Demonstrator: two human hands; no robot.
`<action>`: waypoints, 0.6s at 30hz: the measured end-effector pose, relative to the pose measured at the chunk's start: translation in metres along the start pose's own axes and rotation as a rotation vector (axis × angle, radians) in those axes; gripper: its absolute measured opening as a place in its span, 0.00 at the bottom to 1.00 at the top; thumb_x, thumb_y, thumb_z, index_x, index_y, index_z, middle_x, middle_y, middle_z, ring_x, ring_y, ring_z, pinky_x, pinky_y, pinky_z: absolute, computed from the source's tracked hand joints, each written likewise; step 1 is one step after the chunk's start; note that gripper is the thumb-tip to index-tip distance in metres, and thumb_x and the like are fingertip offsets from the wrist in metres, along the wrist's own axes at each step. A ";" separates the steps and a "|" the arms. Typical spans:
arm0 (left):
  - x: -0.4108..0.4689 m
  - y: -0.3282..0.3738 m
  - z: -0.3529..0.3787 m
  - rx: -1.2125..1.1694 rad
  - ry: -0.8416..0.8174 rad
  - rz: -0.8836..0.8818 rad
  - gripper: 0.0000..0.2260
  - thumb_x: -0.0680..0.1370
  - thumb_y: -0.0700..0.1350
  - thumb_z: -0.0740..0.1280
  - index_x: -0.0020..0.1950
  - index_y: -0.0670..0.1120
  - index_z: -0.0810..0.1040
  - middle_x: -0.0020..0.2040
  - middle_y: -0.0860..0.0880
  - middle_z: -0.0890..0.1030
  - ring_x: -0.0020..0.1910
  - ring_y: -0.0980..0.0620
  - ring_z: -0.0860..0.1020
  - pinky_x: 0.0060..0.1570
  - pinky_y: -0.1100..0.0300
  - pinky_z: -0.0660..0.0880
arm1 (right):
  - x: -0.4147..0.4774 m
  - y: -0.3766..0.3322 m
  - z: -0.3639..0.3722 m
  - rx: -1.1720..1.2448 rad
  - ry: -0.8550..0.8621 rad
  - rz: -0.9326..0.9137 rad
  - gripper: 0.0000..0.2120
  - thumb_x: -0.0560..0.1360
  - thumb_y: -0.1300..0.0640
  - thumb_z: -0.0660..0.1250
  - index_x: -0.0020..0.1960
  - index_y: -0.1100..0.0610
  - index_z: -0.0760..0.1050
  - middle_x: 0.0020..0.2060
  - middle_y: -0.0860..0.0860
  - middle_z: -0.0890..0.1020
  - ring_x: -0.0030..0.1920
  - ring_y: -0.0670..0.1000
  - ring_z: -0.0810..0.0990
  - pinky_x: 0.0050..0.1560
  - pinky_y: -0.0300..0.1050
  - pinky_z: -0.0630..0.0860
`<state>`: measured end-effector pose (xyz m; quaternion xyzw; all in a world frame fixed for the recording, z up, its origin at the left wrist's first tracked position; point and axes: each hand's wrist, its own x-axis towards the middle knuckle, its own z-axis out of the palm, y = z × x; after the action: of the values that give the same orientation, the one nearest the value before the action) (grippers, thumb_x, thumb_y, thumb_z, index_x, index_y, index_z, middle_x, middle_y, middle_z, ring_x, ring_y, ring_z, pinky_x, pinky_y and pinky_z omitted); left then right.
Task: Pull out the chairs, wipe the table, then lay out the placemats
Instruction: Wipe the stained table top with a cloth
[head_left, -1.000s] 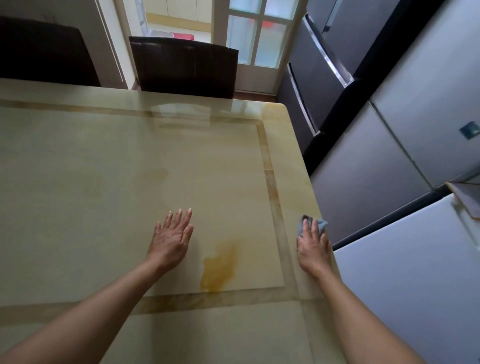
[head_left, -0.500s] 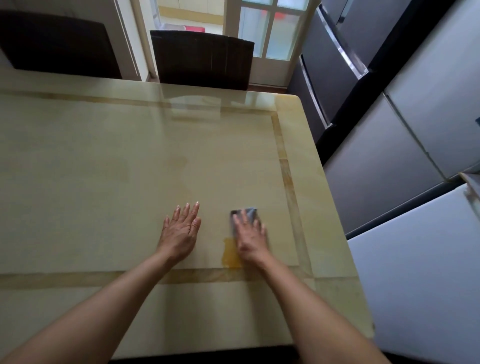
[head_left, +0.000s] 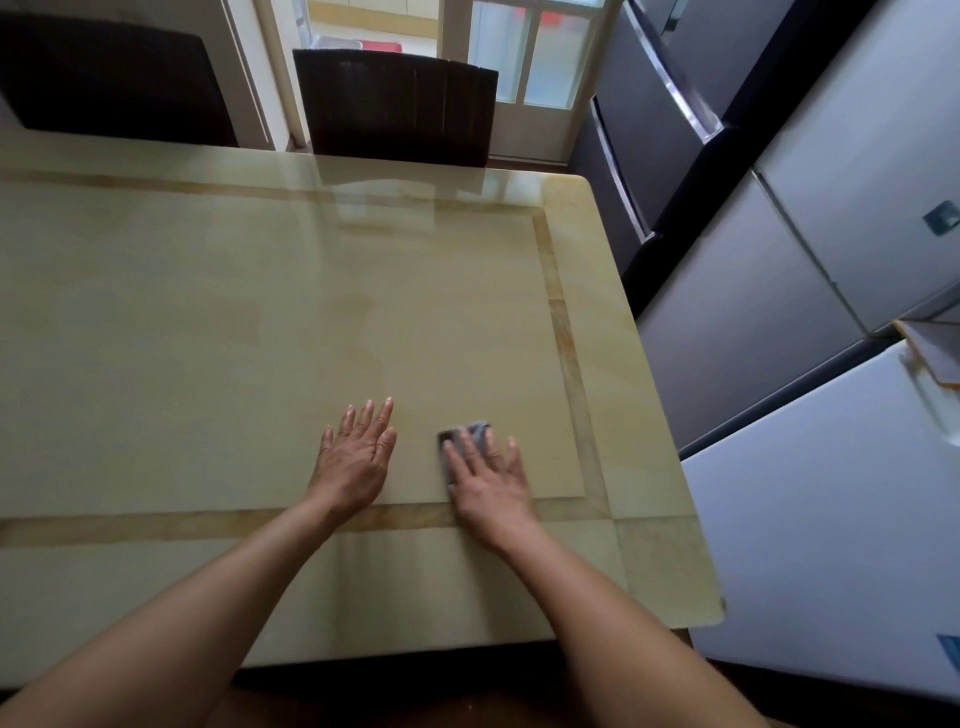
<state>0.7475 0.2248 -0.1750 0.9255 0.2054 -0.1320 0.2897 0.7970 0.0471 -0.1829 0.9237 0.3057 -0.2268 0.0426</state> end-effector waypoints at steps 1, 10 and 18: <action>-0.001 0.004 0.002 -0.003 -0.005 0.010 0.22 0.83 0.53 0.45 0.77 0.56 0.45 0.78 0.52 0.46 0.77 0.52 0.42 0.74 0.50 0.39 | -0.006 0.020 0.000 0.003 0.007 0.072 0.26 0.82 0.48 0.46 0.78 0.47 0.41 0.77 0.46 0.40 0.77 0.54 0.37 0.72 0.57 0.32; -0.009 0.025 0.020 0.050 -0.070 0.056 0.22 0.83 0.53 0.44 0.77 0.55 0.43 0.78 0.52 0.45 0.77 0.51 0.41 0.74 0.51 0.39 | -0.066 0.132 0.010 0.080 0.033 0.558 0.27 0.83 0.49 0.45 0.78 0.53 0.40 0.78 0.51 0.43 0.75 0.57 0.52 0.71 0.55 0.55; -0.023 0.016 0.015 0.035 -0.079 0.045 0.22 0.83 0.53 0.44 0.76 0.56 0.43 0.78 0.52 0.45 0.77 0.52 0.41 0.74 0.51 0.38 | -0.074 0.138 0.003 0.232 -0.023 0.723 0.27 0.82 0.54 0.49 0.78 0.56 0.45 0.78 0.53 0.45 0.73 0.62 0.53 0.71 0.53 0.57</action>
<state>0.7330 0.1970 -0.1710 0.9290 0.1703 -0.1653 0.2840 0.8241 -0.1059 -0.1611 0.9681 -0.0684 -0.2405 0.0182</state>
